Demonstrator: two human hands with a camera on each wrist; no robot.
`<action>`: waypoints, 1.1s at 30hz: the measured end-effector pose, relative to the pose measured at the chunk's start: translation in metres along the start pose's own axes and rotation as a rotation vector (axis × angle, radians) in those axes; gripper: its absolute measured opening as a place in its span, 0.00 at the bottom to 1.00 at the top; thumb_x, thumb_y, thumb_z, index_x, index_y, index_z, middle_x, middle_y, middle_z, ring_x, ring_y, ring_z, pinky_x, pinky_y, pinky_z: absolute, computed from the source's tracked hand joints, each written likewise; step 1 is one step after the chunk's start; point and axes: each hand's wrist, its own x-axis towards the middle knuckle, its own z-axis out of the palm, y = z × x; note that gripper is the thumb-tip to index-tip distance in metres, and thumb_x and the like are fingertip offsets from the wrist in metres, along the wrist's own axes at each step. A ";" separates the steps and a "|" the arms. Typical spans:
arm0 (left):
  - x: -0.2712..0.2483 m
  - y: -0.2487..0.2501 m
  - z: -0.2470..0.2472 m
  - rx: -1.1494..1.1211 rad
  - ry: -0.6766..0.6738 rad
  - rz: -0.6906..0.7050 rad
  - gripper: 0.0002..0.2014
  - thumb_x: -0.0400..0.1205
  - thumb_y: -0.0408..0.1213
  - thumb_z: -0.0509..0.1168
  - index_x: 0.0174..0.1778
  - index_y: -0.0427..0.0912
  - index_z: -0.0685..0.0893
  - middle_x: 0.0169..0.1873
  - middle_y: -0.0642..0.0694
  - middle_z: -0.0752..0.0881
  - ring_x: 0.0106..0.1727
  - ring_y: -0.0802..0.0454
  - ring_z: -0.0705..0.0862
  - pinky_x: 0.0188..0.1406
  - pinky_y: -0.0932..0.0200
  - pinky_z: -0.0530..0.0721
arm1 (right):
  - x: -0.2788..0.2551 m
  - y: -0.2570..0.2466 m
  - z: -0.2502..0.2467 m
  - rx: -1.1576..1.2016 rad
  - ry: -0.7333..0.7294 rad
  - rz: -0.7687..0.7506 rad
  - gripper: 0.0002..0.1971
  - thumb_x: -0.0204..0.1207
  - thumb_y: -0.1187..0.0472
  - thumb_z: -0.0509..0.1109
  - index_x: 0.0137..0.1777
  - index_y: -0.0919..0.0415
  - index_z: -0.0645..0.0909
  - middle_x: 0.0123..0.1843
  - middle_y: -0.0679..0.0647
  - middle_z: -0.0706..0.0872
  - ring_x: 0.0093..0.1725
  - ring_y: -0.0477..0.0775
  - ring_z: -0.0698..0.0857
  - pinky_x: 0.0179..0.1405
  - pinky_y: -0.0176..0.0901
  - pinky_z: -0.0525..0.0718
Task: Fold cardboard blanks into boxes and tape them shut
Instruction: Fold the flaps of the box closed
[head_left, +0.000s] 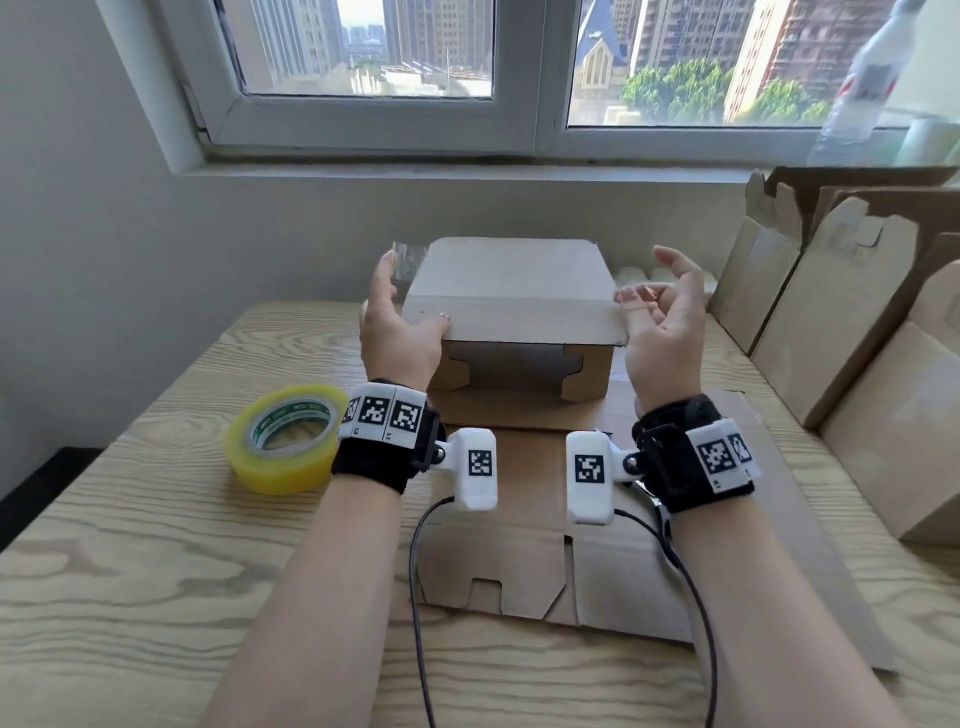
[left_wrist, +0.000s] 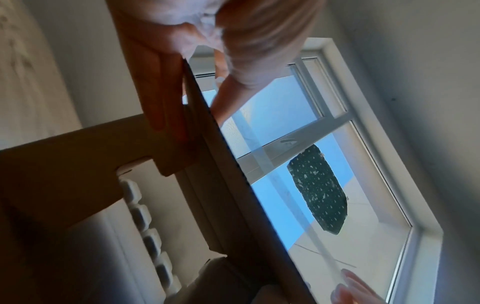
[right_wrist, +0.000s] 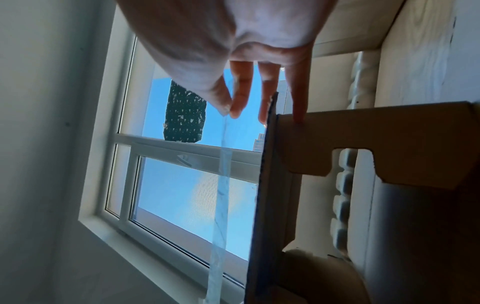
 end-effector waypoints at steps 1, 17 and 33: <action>0.003 0.002 -0.001 0.007 0.005 0.006 0.42 0.74 0.30 0.76 0.82 0.53 0.66 0.70 0.48 0.75 0.69 0.53 0.75 0.72 0.56 0.74 | 0.001 -0.001 0.001 0.051 -0.014 0.012 0.20 0.80 0.65 0.66 0.69 0.48 0.71 0.47 0.59 0.76 0.51 0.56 0.82 0.56 0.39 0.81; 0.055 0.128 -0.048 -0.209 -0.239 -0.121 0.48 0.72 0.22 0.74 0.83 0.52 0.57 0.53 0.38 0.86 0.59 0.43 0.87 0.63 0.44 0.85 | 0.047 -0.113 0.007 0.214 -0.164 -0.044 0.23 0.83 0.72 0.66 0.73 0.56 0.66 0.40 0.48 0.74 0.41 0.41 0.78 0.57 0.46 0.84; 0.047 0.141 -0.065 0.118 -0.501 0.069 0.51 0.78 0.42 0.76 0.85 0.58 0.44 0.69 0.39 0.80 0.67 0.43 0.81 0.67 0.45 0.81 | 0.054 -0.123 0.034 -0.204 -0.265 -0.355 0.34 0.76 0.71 0.72 0.79 0.57 0.62 0.48 0.57 0.80 0.51 0.58 0.84 0.58 0.60 0.85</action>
